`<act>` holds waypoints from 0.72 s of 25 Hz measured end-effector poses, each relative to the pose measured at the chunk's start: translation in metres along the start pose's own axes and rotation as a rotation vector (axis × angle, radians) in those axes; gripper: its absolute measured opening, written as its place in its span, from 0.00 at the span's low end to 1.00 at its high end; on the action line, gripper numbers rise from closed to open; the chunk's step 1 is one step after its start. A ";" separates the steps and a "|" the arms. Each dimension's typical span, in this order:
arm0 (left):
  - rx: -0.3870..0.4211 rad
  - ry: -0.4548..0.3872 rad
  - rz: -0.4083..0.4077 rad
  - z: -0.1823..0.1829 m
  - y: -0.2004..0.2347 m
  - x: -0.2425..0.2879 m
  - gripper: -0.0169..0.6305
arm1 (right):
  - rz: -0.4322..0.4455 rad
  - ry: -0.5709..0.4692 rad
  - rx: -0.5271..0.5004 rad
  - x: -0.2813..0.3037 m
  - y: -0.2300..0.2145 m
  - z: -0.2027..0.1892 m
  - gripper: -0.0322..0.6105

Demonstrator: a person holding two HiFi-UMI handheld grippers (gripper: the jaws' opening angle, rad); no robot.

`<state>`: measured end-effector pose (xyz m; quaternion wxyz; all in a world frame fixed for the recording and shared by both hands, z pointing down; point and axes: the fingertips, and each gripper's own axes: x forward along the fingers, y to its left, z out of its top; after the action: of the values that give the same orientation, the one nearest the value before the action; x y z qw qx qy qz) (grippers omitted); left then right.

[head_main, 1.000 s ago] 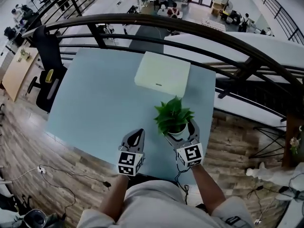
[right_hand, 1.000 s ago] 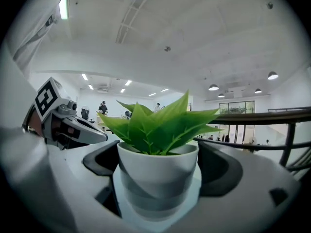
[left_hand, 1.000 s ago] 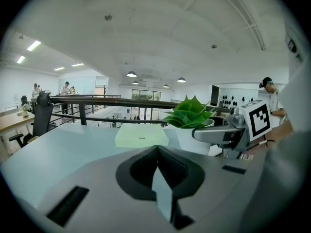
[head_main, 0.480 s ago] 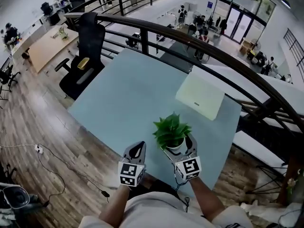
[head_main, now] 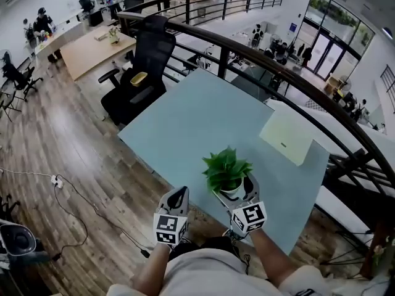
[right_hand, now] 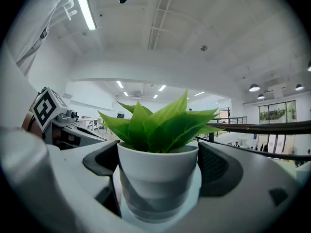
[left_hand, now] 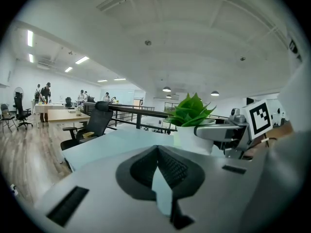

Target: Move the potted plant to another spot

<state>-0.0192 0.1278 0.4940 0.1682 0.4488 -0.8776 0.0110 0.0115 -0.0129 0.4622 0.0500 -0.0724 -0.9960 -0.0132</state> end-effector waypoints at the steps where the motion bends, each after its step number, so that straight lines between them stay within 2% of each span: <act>1: -0.004 -0.008 0.005 0.001 0.008 -0.008 0.05 | 0.002 -0.002 0.000 0.004 0.008 0.003 0.83; 8: -0.059 -0.027 0.039 -0.006 0.041 -0.034 0.05 | 0.035 0.028 -0.018 0.018 0.042 0.006 0.83; 15: -0.094 -0.020 0.056 -0.010 0.052 -0.033 0.05 | 0.048 0.064 -0.011 0.032 0.042 0.001 0.83; 18: -0.082 -0.016 0.068 -0.009 0.076 -0.026 0.05 | 0.063 0.061 -0.001 0.060 0.045 -0.003 0.83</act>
<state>-0.0628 0.1946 0.5043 0.1789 0.4115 -0.8934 -0.0226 -0.0409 0.0400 0.4725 0.0807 -0.1032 -0.9913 -0.0143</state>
